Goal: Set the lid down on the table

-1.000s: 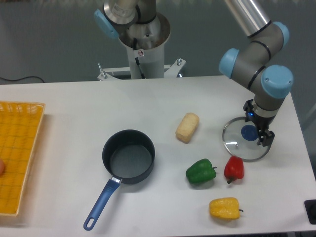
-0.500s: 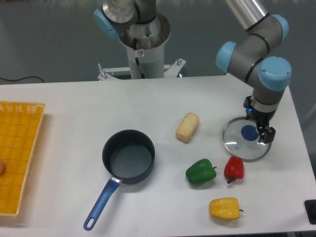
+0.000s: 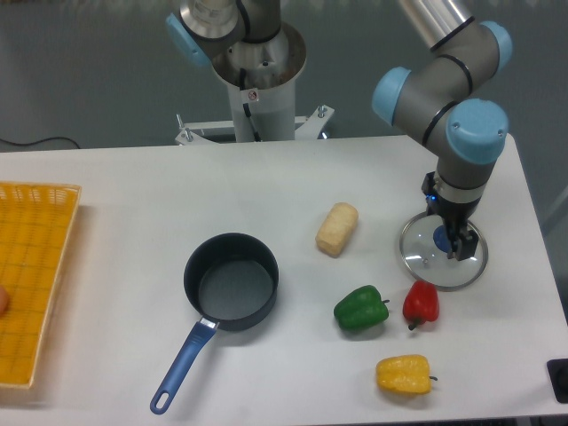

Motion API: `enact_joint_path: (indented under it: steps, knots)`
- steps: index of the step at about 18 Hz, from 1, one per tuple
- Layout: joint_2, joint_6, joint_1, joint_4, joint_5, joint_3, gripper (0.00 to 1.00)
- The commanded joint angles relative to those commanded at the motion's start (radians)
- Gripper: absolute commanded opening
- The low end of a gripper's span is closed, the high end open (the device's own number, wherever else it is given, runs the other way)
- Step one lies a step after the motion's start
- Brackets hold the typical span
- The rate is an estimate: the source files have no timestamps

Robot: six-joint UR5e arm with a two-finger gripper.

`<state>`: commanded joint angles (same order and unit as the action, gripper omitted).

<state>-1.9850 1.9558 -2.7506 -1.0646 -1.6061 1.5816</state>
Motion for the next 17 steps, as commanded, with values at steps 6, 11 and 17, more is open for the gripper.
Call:
enact_joint_path:
  steps: [6,11,17]
  knots:
    - [0.006,-0.052,0.023,-0.017,0.0,-0.009,1.0]
    - [0.006,-0.06,0.031,-0.02,0.009,-0.012,1.0]
    - [0.008,-0.06,0.034,-0.02,0.012,-0.012,1.0]
